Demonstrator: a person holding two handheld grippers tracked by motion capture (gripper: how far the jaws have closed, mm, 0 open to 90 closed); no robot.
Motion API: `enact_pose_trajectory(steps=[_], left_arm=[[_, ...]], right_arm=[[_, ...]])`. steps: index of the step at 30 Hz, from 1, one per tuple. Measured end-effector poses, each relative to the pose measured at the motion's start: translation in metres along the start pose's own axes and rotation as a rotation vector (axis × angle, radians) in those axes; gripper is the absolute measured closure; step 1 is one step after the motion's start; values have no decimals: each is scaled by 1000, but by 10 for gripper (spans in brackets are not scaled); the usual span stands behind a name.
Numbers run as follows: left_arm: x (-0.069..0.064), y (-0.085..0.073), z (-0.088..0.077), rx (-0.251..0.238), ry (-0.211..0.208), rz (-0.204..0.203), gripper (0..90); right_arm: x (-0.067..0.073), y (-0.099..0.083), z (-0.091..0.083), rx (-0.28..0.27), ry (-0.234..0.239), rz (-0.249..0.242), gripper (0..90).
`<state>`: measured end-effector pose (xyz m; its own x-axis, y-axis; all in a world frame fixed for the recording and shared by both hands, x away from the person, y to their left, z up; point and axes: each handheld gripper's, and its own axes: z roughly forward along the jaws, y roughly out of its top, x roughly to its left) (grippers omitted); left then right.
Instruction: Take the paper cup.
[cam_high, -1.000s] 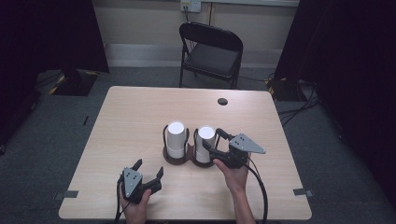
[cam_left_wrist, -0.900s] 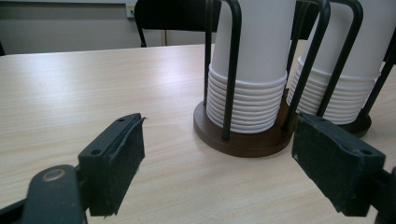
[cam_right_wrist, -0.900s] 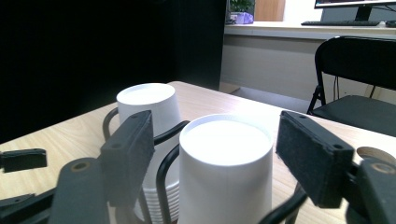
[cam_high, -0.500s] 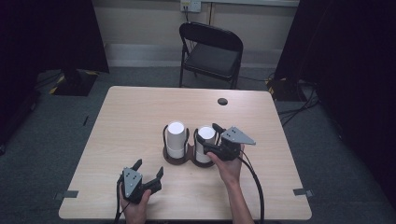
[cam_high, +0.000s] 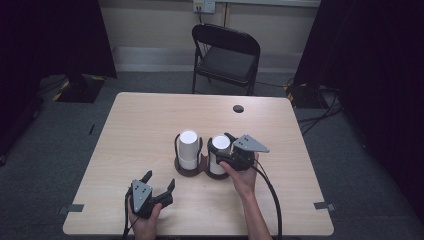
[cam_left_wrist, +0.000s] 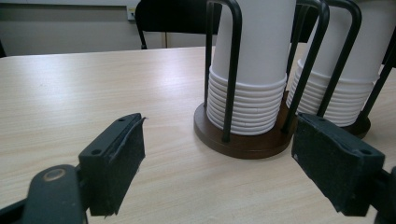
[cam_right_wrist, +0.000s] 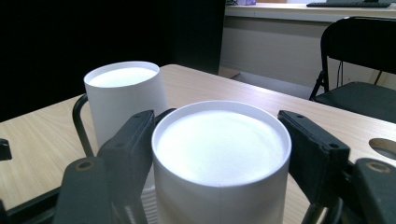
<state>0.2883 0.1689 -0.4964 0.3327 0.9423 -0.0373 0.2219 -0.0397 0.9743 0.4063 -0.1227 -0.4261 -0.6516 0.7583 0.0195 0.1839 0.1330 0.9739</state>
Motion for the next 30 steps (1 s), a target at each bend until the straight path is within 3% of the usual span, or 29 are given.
enact_pose_trajectory(steps=[17, 30], left_arm=[[-1, 0, 1, 6, 2, 1, 173], [-1, 0, 1, 9, 2, 3, 188]], right_arm=[[1, 2, 0, 16, -14, -4, 342], [1, 16, -2, 1, -13, -12, 343]])
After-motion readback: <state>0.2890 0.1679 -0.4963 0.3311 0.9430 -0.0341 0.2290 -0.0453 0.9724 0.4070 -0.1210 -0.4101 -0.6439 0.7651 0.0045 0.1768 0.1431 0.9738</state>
